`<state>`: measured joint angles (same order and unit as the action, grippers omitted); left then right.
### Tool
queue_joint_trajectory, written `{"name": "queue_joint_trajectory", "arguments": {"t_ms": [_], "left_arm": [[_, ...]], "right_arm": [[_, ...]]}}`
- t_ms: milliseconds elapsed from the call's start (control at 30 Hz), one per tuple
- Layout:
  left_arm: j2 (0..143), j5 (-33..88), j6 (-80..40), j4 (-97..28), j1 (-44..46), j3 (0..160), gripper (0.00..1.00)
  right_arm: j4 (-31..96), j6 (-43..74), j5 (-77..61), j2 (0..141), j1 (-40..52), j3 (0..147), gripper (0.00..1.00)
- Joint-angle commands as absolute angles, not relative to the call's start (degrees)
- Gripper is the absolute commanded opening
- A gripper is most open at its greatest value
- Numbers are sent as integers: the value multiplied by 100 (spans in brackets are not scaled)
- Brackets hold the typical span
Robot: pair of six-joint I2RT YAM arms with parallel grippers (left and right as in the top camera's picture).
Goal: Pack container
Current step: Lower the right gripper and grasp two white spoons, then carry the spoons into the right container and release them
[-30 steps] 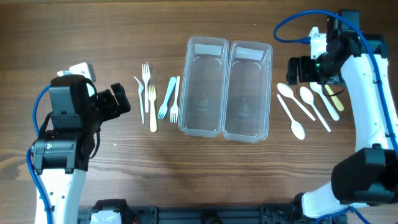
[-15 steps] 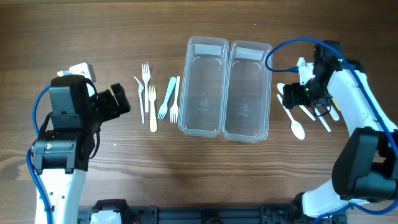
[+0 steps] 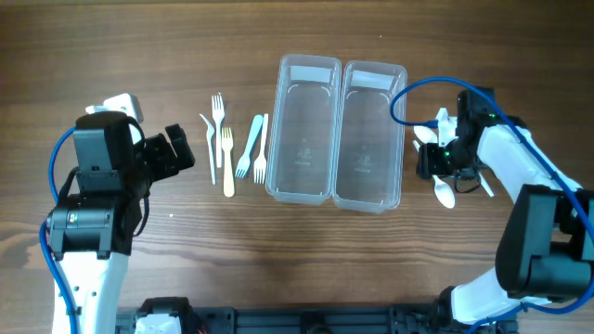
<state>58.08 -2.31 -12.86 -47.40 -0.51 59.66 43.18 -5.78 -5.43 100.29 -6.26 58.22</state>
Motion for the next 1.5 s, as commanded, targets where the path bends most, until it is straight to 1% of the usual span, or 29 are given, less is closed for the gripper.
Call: {"name": "queue_joint_trajectory", "arguments": {"t_ms": [0,67,133,167,200,300,367,500,600,767,900,1033,1100,1167,1300,1467], "left_arm": [[5819,-285,-1240,-4740,-97,6073,100],[5819,-285,-1240,-4742,-97,6073,100],[5819,-285,-1240,-4742,-97,6073,100],[5819,-285,-1240,-4742,-97,6073,100],[5819,-285,-1240,-4742,-97,6073,100],[5819,-285,-1240,-4744,-97,6073,100],[5819,-285,-1240,-4746,-97,6073,100],[5819,-285,-1240,-4746,-97,6073,100],[5819,-285,-1240,-4751,-97,6073,100],[5819,-285,-1240,-4831,-97,6073,100],[5819,-287,-1240,-4831,-97,6073,100],[5819,-287,-1238,-4831,-97,6073,100],[5819,-287,-1240,-4831,-97,6073,100],[5819,-287,-1238,-4831,-97,6073,100],[5819,-287,-1238,-4831,-97,6073,100],[5819,-287,-1238,-4831,-97,6073,100]], "right_arm": [[4108,-432,-644,10095,-624,5588,54],[3883,-303,-644,10095,-624,5356,49],[3745,-97,-611,10095,-624,5247,38],[3717,-60,-585,10095,-624,5216,35],[3710,51,-445,10095,-624,5181,29],[3710,329,-196,10095,-624,5122,17],[3708,478,-82,10095,-624,5098,13],[3710,526,-75,10095,-624,5098,12],[3717,792,45,10095,-624,5098,4],[4010,762,23,9824,-624,5280,4],[4375,746,-255,9098,-624,5758,4],[4637,755,-1253,7929,-617,6309,4],[4589,781,-1855,7454,-563,6383,4],[4587,987,-2117,7048,-357,6383,4],[4543,1070,-2143,6943,301,6370,4],[4125,1372,-1675,7585,1037,6342,4]]}}
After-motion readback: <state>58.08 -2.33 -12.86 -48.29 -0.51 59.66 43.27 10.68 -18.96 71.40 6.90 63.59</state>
